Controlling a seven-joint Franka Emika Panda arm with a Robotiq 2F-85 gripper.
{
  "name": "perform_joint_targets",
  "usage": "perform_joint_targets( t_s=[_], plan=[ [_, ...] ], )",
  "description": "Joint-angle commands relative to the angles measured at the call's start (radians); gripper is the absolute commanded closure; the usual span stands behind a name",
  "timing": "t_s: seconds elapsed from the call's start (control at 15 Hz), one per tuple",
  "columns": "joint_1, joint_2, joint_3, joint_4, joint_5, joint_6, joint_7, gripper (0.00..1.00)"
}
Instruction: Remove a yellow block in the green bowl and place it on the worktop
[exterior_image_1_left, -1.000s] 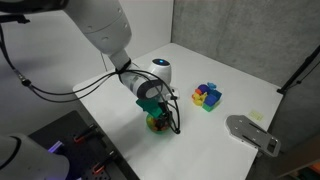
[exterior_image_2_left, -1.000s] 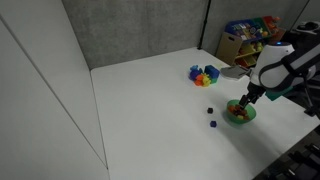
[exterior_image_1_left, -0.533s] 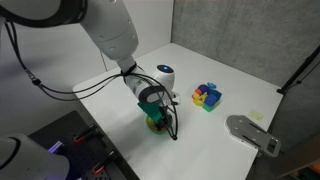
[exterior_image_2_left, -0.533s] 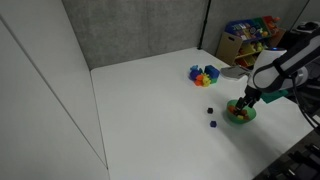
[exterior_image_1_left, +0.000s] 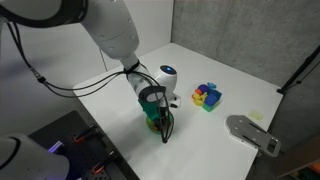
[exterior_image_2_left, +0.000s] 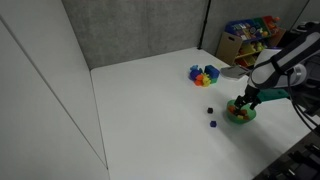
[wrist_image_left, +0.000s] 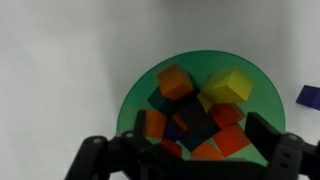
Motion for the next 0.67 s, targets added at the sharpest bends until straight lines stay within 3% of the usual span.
perform_joint_targets(
  t_s=[0.0,0.6],
  plan=[
    [0.040,-0.001,-0.027,0.012,0.037,-0.022,0.129,0.00],
    [0.101,-0.009,-0.045,-0.019,0.112,-0.012,0.336,0.00]
  ],
)
